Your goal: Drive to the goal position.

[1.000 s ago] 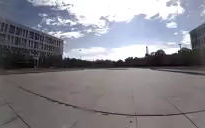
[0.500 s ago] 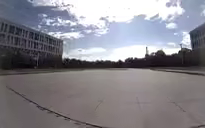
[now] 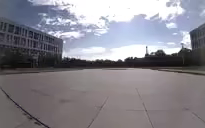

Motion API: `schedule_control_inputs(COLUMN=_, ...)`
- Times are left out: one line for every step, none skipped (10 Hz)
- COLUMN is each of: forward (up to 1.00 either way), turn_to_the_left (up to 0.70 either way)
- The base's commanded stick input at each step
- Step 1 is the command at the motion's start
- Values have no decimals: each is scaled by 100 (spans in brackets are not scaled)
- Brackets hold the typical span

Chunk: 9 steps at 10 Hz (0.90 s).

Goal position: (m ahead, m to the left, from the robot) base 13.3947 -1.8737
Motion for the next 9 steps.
schedule_control_inputs(forward=66, turn_to_the_left=-1)
schedule_control_inputs(forward=66, turn_to_the_left=-1)
schedule_control_inputs(forward=66, turn_to_the_left=-1)
schedule_control_inputs(forward=66, turn_to_the_left=-1)
schedule_control_inputs(forward=66, turn_to_the_left=-1)
schedule_control_inputs(forward=66, turn_to_the_left=-1)
schedule_control_inputs(forward=66, turn_to_the_left=-1)
schedule_control_inputs(forward=66, turn_to_the_left=-1)
schedule_control_inputs(forward=66, turn_to_the_left=-1)
